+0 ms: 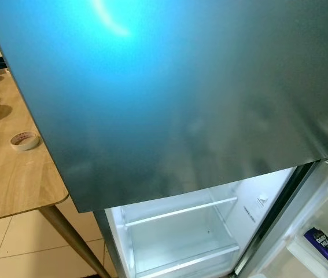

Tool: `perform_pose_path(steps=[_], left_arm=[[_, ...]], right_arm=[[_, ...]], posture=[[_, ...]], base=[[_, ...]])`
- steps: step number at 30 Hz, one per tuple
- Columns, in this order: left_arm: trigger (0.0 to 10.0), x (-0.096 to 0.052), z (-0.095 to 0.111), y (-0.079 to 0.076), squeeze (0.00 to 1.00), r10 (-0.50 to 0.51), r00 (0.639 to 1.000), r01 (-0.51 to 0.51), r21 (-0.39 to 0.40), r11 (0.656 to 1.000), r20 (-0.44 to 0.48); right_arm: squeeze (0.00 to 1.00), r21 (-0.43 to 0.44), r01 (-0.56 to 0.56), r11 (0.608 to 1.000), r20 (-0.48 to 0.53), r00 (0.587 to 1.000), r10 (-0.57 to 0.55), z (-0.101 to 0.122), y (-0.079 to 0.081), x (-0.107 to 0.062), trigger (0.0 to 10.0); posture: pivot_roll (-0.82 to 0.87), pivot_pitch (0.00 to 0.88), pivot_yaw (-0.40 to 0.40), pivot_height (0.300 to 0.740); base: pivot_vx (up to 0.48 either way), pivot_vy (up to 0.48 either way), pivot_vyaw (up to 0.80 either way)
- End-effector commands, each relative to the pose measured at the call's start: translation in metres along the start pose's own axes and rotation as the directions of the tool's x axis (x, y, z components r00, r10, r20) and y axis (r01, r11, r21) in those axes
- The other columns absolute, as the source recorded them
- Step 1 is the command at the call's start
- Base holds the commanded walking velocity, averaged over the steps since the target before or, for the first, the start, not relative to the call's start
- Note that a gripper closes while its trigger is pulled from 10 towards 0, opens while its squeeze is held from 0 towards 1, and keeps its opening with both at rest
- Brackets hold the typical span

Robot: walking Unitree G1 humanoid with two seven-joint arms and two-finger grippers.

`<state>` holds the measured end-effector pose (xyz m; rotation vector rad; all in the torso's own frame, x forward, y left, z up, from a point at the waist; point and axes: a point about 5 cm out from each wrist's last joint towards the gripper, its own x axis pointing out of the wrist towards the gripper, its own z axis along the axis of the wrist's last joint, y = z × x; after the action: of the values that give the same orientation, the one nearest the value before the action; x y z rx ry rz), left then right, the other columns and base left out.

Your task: Restocking fridge

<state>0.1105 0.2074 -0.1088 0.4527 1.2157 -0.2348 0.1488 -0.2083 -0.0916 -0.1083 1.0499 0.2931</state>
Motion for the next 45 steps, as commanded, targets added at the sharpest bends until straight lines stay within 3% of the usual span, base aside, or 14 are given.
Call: perform_pose_path(steps=[1,9,10,11,15,22,23,28,29,32,35,38,40,45], left_arm=[[10.0,-0.001,-0.009,-0.007,0.0,-0.007,0.999,0.007,-0.021,1.0,-0.034],[10.0,-0.001,-0.014,0.0,0.0,0.045,0.997,-0.045,-0.008,0.999,-0.063],[10.0,-0.002,-0.009,0.011,0.0,0.119,0.992,-0.12,-0.016,0.993,-0.034],[10.0,-0.002,-0.009,0.011,0.0,0.119,0.992,-0.12,-0.016,0.993,-0.034],[10.0,-0.004,0.02,0.044,0.0,0.287,0.955,-0.284,-0.053,0.957,0.072],[10.0,-0.007,0.039,0.066,0.0,0.382,0.918,-0.364,-0.151,0.919,0.11],[10.0,-0.008,0.054,0.068,0.0,0.379,0.911,-0.342,-0.215,0.915,0.164],[10.0,-0.008,0.08,0.062,0.0,0.32,0.91,-0.239,-0.299,0.924,0.263],[10.0,-0.008,0.096,0.055,0.0,0.264,0.911,-0.171,-0.292,0.941,0.317],[10.0,-0.008,0.108,0.047,0.0,0.207,0.916,-0.111,-0.278,0.954,0.345],[10.0,-0.008,0.115,0.041,0.0,0.164,0.922,-0.087,-0.223,0.971,0.351],[10.0,-0.008,0.124,0.039,0.0,0.151,0.935,-0.048,-0.306,0.951,0.322],[10.0,-0.008,0.125,0.038,0.0,0.139,0.939,-0.034,-0.316,0.948,0.315],[10.0,-0.007,0.13,0.025,0.0,0.031,0.955,0.05,-0.259,0.964,0.296]], right_arm=[[0.0,0.0,-0.003,1.0,0.005,1.0,0.003,0.002,0.001,0.001,10.0],[0.0,0.004,-0.017,1.0,0.027,1.0,0.017,0.007,0.001,0.001,10.0],[0.0,0.004,-0.019,1.0,0.036,0.999,0.019,0.009,0.001,0.001,10.0],[0.0,0.004,-0.019,1.0,0.036,0.999,0.019,0.009,0.001,0.001,10.0],[0.0,-0.003,-0.026,1.0,0.051,0.998,0.026,0.014,0.001,0.002,10.0],[0.0,-0.012,-0.029,0.999,0.058,0.998,0.03,0.018,0.001,0.003,10.0],[0.0,-0.015,-0.03,0.999,0.06,0.998,0.031,0.019,0.0,0.003,10.0],[0.0,-0.019,-0.033,0.999,0.061,0.998,0.034,0.019,-0.001,0.002,10.0],[0.0,-0.023,-0.035,0.999,0.059,0.998,0.036,0.018,-0.002,0.002,10.0],[0.0,-0.02,-0.04,0.999,0.061,0.997,0.041,0.018,-0.003,0.001,10.0],[0.0,-0.023,-0.044,0.999,0.061,0.997,0.046,0.017,-0.003,0.001,10.0],[0.0,-0.024,-0.045,0.999,0.062,0.997,0.046,0.017,-0.004,0.0,10.0],[0.0,-0.024,-0.045,0.999,0.062,0.997,0.046,0.017,-0.004,0.0,10.0],[0.0,-0.026,-0.048,0.999,0.062,0.997,0.049,0.018,-0.004,0.0,10.0]], posture=[[-0.08,0.004,0.001,0.74],[-0.08,0.005,0.0,0.74],[-0.08,0.005,0.0,0.74],[-0.08,0.005,0.0,0.74],[-0.07,0.008,0.001,0.74],[-0.07,0.007,0.006,0.74],[-0.07,0.005,0.007,0.74],[-0.07,0.005,0.007,0.74],[-0.07,0.005,0.007,0.74],[-0.07,0.005,0.007,0.74],[-0.07,0.003,0.008,0.74],[-0.07,0.009,0.015,0.74],[-0.07,0.009,0.015,0.74],[-0.07,0.014,0.021,0.74]], base=[[0.0,0.0,0.0],[0.0,0.0,0.0],[0.0,0.0,0.0],[0.0,0.0,0.0],[0.0,0.0,0.0],[0.0,0.0,0.0],[0.0,0.0,0.0],[0.0,0.0,0.0],[0.0,0.0,0.0],[0.0,0.0,0.0],[0.0,0.0,0.0],[0.0,0.0,0.0],[0.0,0.0,0.0],[0.0,0.0,0.0]])
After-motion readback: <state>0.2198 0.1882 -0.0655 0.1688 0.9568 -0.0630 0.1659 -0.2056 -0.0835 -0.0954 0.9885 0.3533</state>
